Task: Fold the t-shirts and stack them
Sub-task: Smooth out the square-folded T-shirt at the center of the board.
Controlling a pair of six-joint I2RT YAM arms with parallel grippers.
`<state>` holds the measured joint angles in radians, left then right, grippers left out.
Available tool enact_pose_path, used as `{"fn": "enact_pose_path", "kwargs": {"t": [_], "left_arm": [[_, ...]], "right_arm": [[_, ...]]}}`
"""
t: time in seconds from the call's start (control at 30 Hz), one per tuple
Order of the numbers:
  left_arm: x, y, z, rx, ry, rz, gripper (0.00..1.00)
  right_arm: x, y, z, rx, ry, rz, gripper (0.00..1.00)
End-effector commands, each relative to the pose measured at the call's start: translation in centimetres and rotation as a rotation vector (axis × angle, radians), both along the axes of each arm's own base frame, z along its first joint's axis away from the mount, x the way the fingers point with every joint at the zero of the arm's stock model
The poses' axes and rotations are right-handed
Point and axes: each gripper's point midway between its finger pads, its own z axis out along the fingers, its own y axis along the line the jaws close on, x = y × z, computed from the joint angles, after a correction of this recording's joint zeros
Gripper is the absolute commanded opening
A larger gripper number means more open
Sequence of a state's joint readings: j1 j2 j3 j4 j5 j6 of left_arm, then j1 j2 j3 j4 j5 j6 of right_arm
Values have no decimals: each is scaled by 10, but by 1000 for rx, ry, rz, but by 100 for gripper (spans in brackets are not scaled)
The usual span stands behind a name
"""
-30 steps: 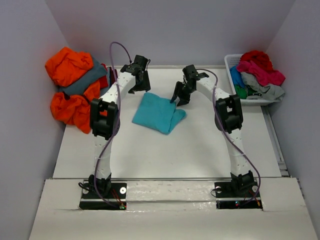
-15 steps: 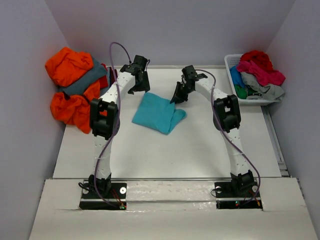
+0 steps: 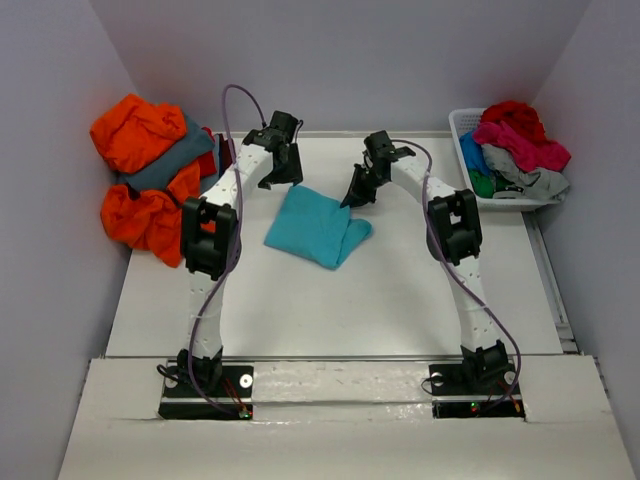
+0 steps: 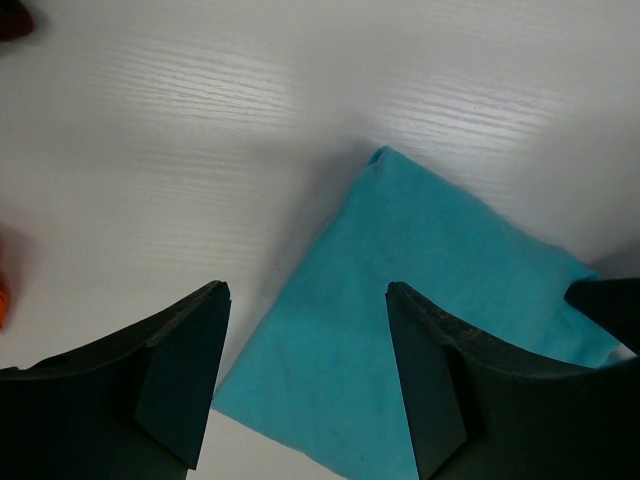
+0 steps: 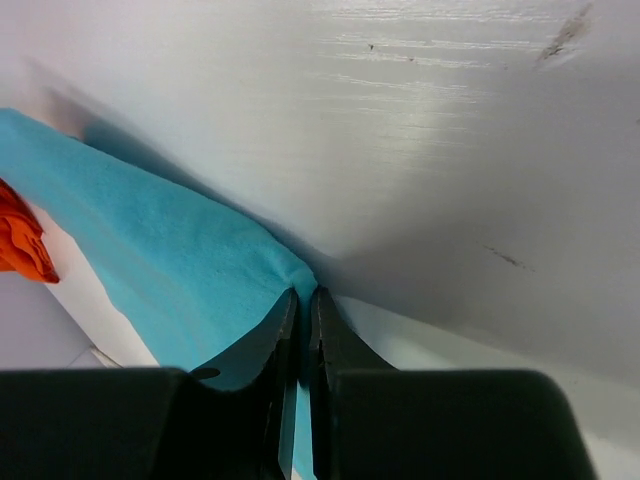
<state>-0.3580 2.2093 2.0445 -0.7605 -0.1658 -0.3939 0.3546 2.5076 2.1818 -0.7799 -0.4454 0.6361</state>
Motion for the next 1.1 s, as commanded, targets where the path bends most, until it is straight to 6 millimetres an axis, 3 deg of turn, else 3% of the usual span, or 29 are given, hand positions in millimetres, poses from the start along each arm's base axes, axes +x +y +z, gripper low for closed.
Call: {"fn": "enact_pose_path", "kwargs": {"t": [0.0, 0.53, 1.07], "left_arm": [[4, -7, 19, -13, -45, -16, 75], [1, -19, 8, -21, -27, -39, 75], [-1, -26, 4, -26, -19, -63, 75]], "right_arm": [[7, 2, 67, 43, -105, 10, 7], [-12, -7, 132, 56, -189, 28, 7], [-49, -21, 128, 6, -115, -6, 7]]}}
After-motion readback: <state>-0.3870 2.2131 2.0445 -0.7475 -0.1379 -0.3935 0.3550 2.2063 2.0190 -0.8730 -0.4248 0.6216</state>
